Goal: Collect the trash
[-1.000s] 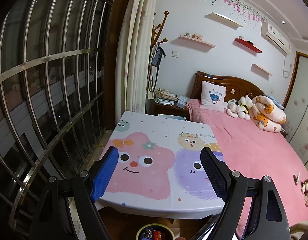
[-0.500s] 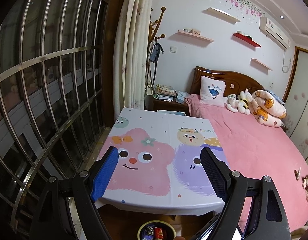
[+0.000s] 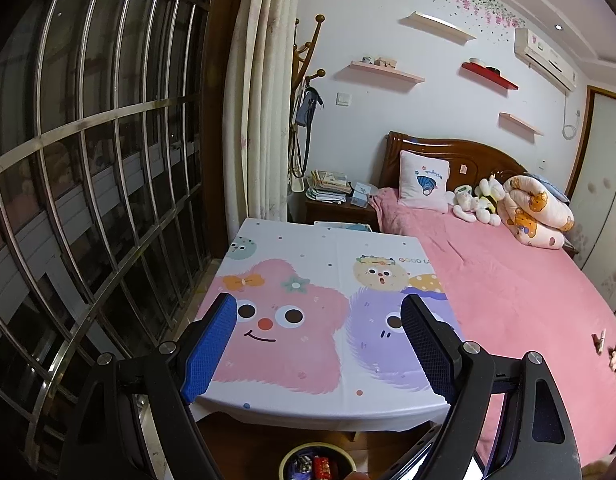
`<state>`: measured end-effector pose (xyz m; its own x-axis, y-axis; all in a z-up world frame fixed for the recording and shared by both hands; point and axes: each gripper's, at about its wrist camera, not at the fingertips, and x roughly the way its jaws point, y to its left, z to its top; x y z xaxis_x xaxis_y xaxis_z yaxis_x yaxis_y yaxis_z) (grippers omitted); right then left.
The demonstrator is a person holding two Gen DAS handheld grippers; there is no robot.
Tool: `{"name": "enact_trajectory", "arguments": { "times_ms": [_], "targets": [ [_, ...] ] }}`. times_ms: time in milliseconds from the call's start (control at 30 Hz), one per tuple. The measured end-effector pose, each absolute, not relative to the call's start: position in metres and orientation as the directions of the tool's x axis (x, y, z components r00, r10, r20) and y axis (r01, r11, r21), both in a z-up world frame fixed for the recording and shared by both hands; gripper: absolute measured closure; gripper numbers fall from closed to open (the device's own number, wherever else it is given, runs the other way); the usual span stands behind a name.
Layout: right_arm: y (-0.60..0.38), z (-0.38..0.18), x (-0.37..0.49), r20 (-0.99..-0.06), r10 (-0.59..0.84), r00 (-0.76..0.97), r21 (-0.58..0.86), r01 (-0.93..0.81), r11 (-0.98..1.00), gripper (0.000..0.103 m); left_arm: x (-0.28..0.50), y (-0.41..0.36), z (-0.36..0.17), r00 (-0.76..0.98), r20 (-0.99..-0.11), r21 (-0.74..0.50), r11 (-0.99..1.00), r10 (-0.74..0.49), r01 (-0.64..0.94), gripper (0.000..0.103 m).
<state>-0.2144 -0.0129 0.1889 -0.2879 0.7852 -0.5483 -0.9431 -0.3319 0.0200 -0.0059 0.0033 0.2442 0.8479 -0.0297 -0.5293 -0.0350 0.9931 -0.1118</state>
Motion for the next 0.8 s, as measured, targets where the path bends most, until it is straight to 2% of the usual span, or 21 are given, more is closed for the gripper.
{"name": "enact_trajectory", "arguments": {
  "times_ms": [800],
  "targets": [
    [-0.015,0.183,-0.193,-0.543,0.794,-0.274,0.037,-0.952,-0.304,0.020,0.011,-0.007,0.229,0.837,-0.544,-0.111,0.994,-0.067,0.008,0.018]
  ]
}}
